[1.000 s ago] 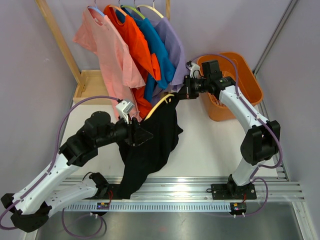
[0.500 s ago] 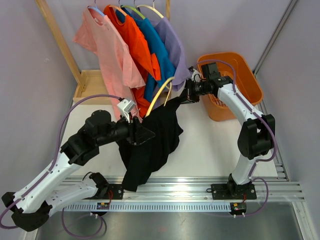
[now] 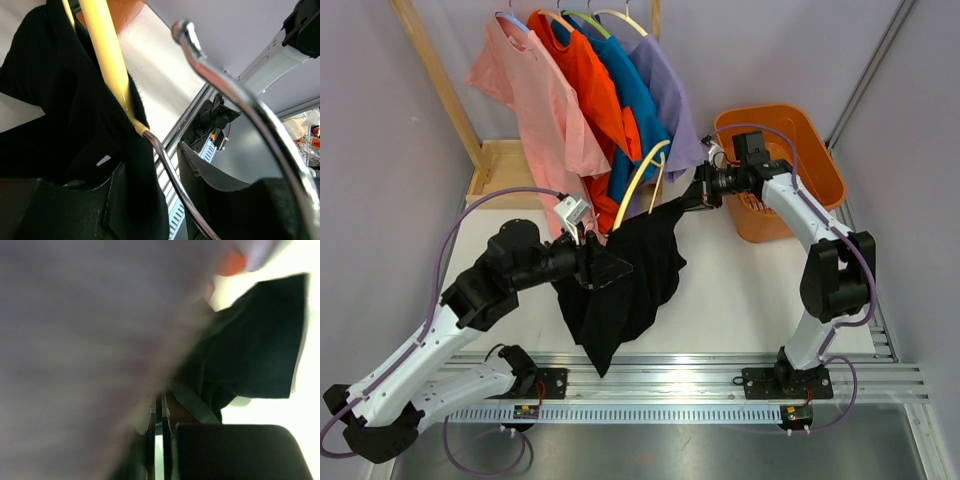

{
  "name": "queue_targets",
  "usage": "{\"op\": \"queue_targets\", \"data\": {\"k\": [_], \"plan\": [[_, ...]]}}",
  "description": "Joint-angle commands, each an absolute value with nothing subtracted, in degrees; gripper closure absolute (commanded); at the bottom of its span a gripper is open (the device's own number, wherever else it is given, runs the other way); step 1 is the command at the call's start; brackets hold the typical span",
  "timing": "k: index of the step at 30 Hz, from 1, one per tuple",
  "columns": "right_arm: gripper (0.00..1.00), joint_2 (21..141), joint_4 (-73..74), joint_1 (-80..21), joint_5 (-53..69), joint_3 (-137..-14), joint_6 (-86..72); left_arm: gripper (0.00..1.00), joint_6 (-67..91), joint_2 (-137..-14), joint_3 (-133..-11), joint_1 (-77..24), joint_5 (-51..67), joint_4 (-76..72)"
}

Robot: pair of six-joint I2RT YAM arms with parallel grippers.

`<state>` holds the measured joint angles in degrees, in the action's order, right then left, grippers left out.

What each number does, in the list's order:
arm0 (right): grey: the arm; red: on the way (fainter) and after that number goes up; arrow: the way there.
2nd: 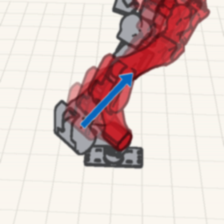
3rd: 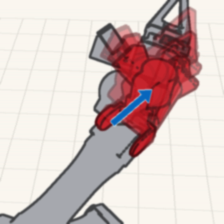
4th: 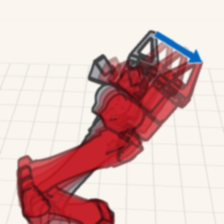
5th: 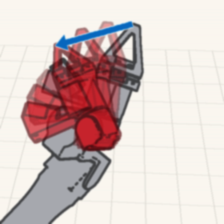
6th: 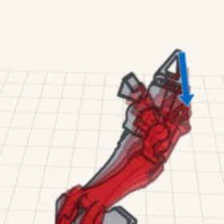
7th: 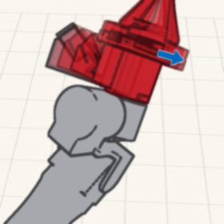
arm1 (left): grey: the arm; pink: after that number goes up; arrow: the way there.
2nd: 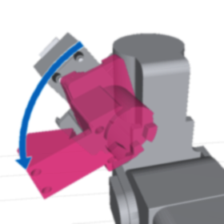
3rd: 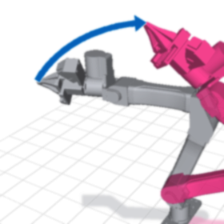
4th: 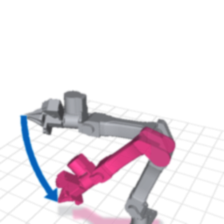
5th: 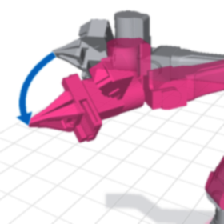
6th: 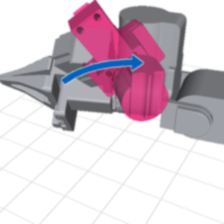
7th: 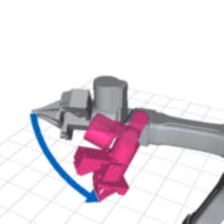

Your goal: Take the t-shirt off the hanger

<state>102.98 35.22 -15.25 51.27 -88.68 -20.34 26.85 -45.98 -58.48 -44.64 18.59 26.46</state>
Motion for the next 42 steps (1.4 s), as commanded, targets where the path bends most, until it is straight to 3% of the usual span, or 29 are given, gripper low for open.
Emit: {"op": "queue_targets", "data": {"k": [1,13,16,17,18,22,26,30,33,36,42], "plan": [[1.0,96.96,26.55,-12.92,58.24,-83.6,-10.65,1.0,25.49,-44.47,-61.88,-44.56,23.2,14.85],[0.84,88.69,28.21,-12.92,62.67,-72.95,7.9,1.0,21.45,-48.42,-63.28,-43.68,30.05,19.51],[0.71,86.66,29.44,-12.66,62.31,-72.42,12.36,1.0,19.95,-50.27,-64.33,-43.07,31.55,20.65],[0.61,86.05,31.71,-12.57,62.05,-72.42,14.22,1.0,19.34,-50.71,-65.12,-42.89,31.73,21.09],[0.57,84.65,32.86,-11.96,61.35,-72.68,15.98,1.0,18.12,-51.15,-65.56,-42.46,32.08,21.53],[0.45,80.78,37.16,-8.36,62.22,-71.89,25.88,1.0,16.0,-53.34,-66.88,-40.44,34.36,23.03],[0.4,77.35,51.12,-5.98,64.15,-72.16,42.76,1.0,13.46,-56.07,-68.46,-37.89,38.49,25.13],[0.38,75.06,69.4,-5.45,65.39,-76.37,68.83,1.0,6.52,-60.9,-73.8,-35.43,44.02,33.36],[0.38,75.06,81.27,-5.45,65.74,-81.88,77.76,1.0,0.03,-65.2,-77.51,-35.07,44.56,39.79],[0.29,76.28,90.59,-5.54,67.05,-88.93,89.08,1.0,-6.14,-68.63,-81.03,-35.07,44.3,48.31],[0.25,79.8,93.87,-10.09,66.45,-101.41,89.3,1.0,-9.84,-70.75,-81.3,-35.07,44.73,50.45]]}}
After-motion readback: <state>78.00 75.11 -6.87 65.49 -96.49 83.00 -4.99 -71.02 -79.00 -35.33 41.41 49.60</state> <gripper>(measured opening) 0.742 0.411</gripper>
